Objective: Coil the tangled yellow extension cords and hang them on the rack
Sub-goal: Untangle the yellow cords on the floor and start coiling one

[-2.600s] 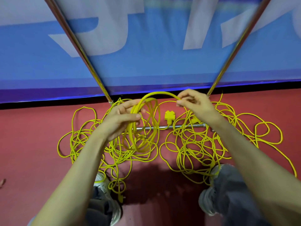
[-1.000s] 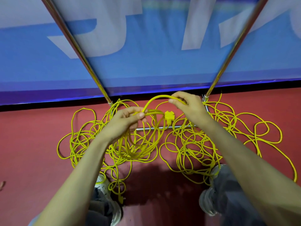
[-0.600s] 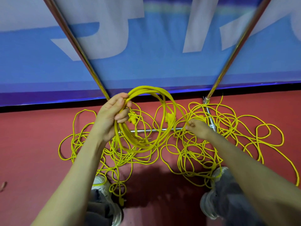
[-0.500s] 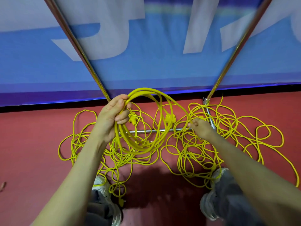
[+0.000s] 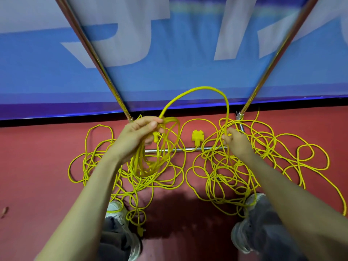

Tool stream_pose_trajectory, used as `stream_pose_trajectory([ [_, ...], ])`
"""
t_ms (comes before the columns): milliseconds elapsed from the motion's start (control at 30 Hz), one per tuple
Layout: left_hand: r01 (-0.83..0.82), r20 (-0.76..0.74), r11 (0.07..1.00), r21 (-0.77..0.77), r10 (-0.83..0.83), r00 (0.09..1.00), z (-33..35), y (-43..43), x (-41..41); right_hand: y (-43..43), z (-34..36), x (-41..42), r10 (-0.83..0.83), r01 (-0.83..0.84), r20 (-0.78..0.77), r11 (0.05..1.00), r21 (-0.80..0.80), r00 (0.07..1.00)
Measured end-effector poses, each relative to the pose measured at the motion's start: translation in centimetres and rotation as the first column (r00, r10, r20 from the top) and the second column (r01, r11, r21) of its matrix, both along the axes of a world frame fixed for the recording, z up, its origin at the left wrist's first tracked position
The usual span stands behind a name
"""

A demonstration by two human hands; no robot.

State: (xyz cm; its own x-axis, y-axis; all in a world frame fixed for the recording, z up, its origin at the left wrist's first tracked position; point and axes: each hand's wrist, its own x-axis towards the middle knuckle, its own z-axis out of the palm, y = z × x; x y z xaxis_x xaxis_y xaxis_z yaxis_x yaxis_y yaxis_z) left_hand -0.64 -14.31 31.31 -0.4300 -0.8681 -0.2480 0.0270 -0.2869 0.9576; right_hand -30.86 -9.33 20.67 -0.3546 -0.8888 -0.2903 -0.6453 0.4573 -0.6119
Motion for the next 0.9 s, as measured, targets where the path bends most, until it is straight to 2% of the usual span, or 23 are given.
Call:
stream_pose_trajectory([
  [67,0.047,0.056,0.999,0.018,-0.048,0.997,-0.4,0.3,-0.1,-0.5,0.2,0.3,-0.016,0.018,0.026,0.996,-0.086,1.0],
  [133,0.07,0.053,0.997,0.03,-0.071,0.996,-0.4,0.4,-0.1,-0.9,0.7,0.6,-0.006,0.009,0.025,0.993,-0.114,1.0],
  [267,0.079,-0.065,0.994,0.072,-0.075,0.995,0.2,0.3,0.4,-0.8,0.8,0.5,0.022,-0.024,-0.024,0.997,-0.073,0.999],
  [400,0.128,-0.069,0.99,0.06,-0.124,0.99,0.1,0.3,0.2,-1.2,0.7,0.4,0.001,-0.002,-0.008,0.996,-0.084,1.0],
  [467,0.129,-0.062,0.99,0.058,-0.125,0.99,-0.2,0.2,0.2,-1.3,0.6,0.2,-0.007,0.003,-0.046,0.996,-0.094,0.999],
  [533,0.091,-0.091,0.991,0.095,-0.083,0.992,-0.3,0.0,0.1,-1.5,0.2,-0.2,-0.034,0.026,-0.08,0.995,-0.096,0.996],
  [633,-0.06,-0.094,0.987,0.15,0.074,0.993,-1.0,-0.3,-0.1,-1.8,-0.5,-0.9,-0.123,0.11,-0.151,0.99,-0.094,0.981],
  [733,-0.183,0.05,0.978,0.095,0.179,0.983,-2.0,-0.5,0.0,-1.9,0.4,-0.6,-0.167,0.149,-0.178,0.983,-0.111,0.97],
  [800,-0.147,0.213,0.989,0.023,0.138,0.967,-2.7,-0.4,0.1,-1.7,1.6,0.1,-0.188,0.168,-0.091,0.967,-0.19,0.978],
  [867,-0.07,0.377,0.996,-0.06,0.088,0.922,-3.4,-0.4,0.0,-1.7,2.8,1.0,-0.102,0.079,-0.093,0.971,-0.228,0.99],
  [900,-0.052,0.433,0.994,-0.096,0.089,0.897,-3.6,-0.3,-0.2,-1.7,3.2,1.4,0.011,-0.042,-0.175,0.983,-0.179,0.984],
])
